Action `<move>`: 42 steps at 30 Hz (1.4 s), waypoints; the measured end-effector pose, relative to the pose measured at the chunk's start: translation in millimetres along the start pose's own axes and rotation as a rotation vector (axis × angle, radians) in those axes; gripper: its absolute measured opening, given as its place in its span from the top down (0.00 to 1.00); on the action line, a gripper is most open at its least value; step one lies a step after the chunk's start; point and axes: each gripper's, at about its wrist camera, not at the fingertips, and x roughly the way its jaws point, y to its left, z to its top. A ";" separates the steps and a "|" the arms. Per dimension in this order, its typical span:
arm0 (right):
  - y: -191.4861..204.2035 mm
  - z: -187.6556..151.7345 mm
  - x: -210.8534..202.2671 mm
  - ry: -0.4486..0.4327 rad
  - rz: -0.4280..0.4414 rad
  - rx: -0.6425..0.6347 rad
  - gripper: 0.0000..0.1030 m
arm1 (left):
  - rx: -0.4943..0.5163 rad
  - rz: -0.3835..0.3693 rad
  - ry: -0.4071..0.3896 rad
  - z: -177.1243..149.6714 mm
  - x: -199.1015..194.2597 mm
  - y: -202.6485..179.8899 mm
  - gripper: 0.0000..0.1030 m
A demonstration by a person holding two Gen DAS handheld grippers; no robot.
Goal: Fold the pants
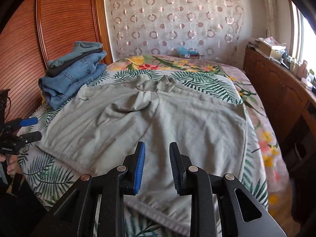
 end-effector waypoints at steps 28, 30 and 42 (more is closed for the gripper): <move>-2.1 -11.5 -0.6 0.041 -0.034 -0.025 0.54 | 0.006 -0.039 0.056 -26.9 -14.6 3.9 0.56; 0.5 -7.0 6.0 0.044 -0.037 -0.023 0.54 | 0.014 -0.039 0.056 -26.7 -14.3 1.6 0.60; -8.5 -9.3 17.1 0.067 -0.046 0.006 0.53 | 0.064 -0.104 0.047 -16.9 -18.3 -10.9 0.91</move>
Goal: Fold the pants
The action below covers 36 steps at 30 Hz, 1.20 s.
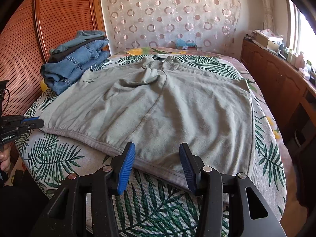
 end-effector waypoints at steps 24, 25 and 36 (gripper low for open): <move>-20.1 -7.5 -9.5 -0.036 -0.016 0.045 0.45 | 0.202 -0.119 -0.037 63.0 9.5 -82.5 0.94; -22.3 -8.2 -10.5 -0.038 -0.019 0.050 0.45 | 0.213 -0.124 -0.037 65.7 10.8 -88.3 0.94; -37.1 -13.9 -19.5 -0.053 -0.049 0.076 0.45 | 0.282 -0.191 -0.060 99.4 16.8 -137.2 0.94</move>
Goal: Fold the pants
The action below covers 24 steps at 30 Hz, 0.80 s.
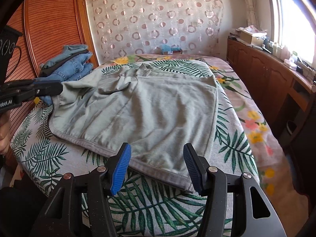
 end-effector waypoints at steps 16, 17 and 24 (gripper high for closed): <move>1.3 -2.9 -2.1 -0.024 -0.005 0.024 0.45 | 0.023 0.019 0.016 18.4 12.6 -22.7 0.86; 3.5 -3.2 -0.5 -0.022 -0.002 0.022 0.45 | 0.019 0.026 0.016 17.1 10.9 -20.6 0.79; 9.3 2.0 6.3 -0.017 0.021 0.006 0.45 | -0.015 0.083 -0.003 3.5 -0.9 0.8 0.56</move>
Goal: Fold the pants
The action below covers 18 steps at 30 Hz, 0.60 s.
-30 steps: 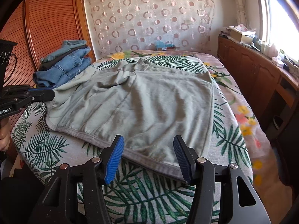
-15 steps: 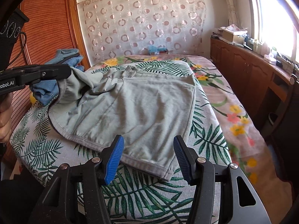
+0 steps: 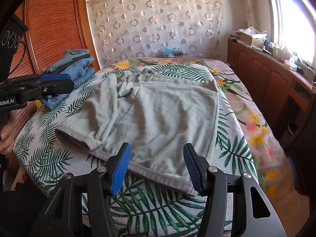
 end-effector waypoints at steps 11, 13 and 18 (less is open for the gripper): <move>19.8 6.5 16.1 0.015 0.069 -0.047 0.45 | -0.081 0.060 0.023 -40.8 0.9 40.0 0.23; 24.7 7.9 19.9 0.022 0.082 -0.063 0.45 | -0.096 0.065 0.034 -49.6 1.5 46.0 0.23; 34.9 7.8 28.2 0.041 0.116 -0.090 0.45 | -0.127 0.078 0.051 -65.8 1.6 56.8 0.23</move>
